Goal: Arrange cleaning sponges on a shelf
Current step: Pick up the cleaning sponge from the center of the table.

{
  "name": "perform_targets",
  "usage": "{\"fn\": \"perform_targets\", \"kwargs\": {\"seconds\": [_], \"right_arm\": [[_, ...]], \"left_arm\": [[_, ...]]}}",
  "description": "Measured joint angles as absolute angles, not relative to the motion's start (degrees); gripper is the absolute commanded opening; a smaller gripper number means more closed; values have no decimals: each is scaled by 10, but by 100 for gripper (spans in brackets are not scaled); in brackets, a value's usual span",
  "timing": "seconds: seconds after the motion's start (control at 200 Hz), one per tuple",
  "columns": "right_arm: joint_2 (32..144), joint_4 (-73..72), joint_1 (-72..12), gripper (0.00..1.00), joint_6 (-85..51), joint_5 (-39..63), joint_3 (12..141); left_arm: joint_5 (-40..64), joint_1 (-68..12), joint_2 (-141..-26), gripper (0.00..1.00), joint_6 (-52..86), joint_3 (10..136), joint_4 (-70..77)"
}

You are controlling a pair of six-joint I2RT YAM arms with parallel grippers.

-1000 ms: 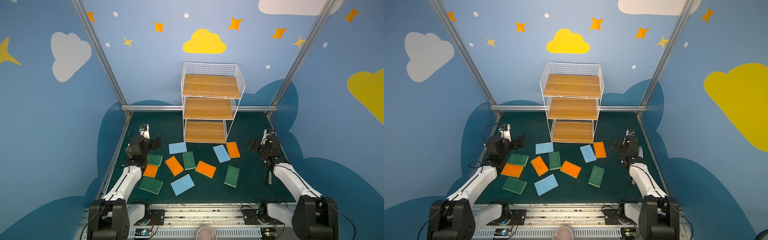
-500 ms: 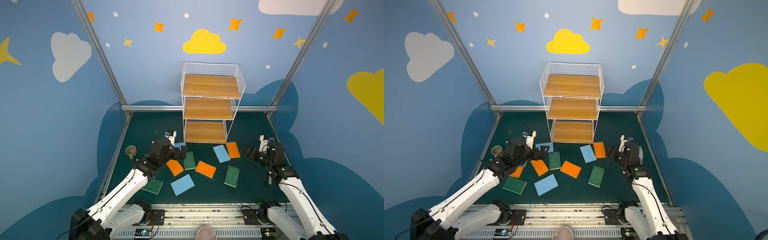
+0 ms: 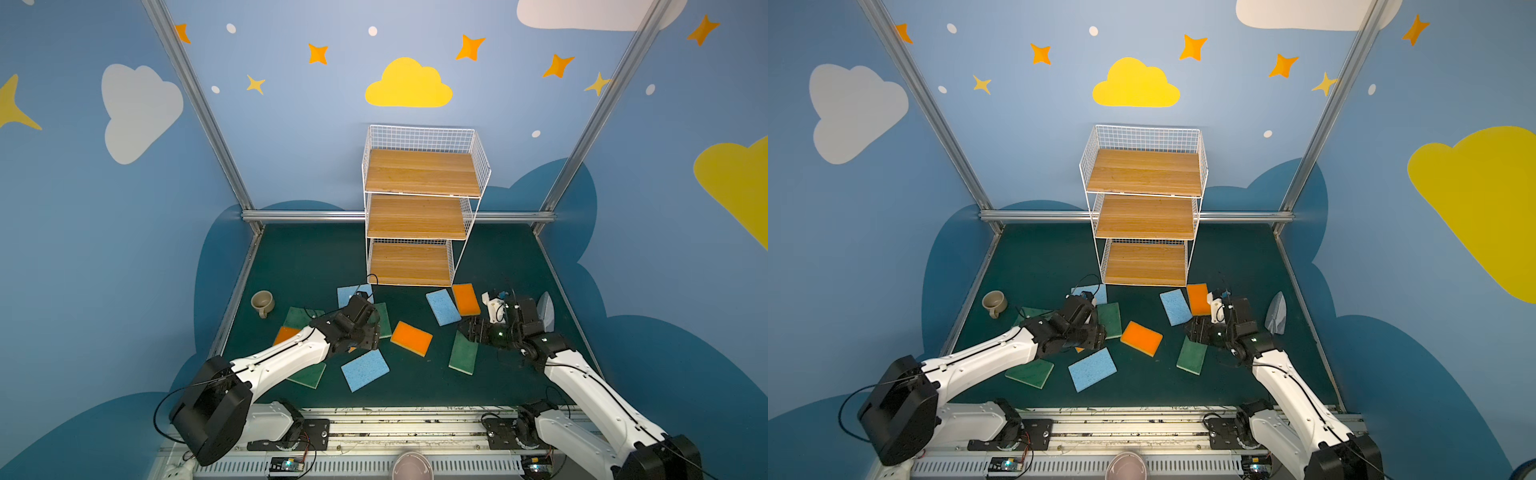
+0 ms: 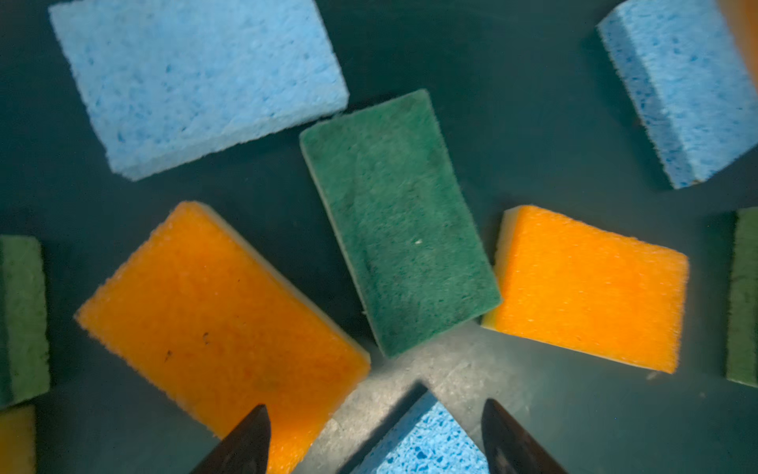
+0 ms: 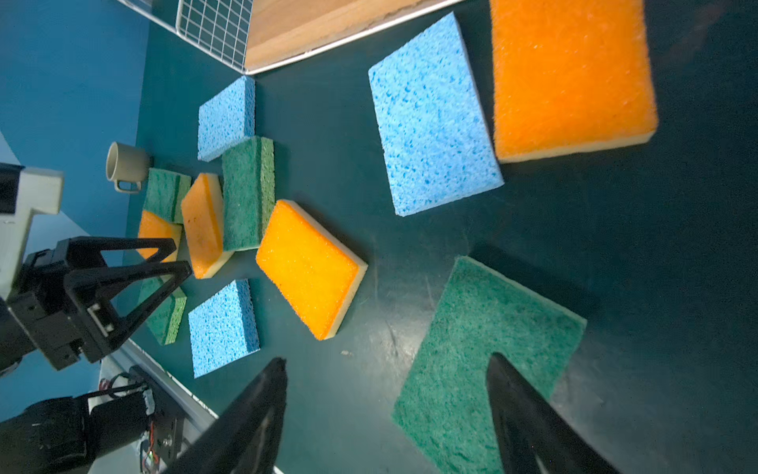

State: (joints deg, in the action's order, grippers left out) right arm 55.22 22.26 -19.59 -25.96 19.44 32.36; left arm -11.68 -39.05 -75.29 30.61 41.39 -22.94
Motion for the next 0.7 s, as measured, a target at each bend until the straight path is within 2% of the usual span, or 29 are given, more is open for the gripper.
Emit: {"fn": "perform_targets", "kwargs": {"seconds": [0.29,0.696], "right_arm": [[621,221,-234,81,-258,190,343],[663,208,-251,82,-262,179,364]], "left_arm": [[-150,-336,-771,88,406,378,-231],[-139,-300,-858,93,432,426,-187]]}}
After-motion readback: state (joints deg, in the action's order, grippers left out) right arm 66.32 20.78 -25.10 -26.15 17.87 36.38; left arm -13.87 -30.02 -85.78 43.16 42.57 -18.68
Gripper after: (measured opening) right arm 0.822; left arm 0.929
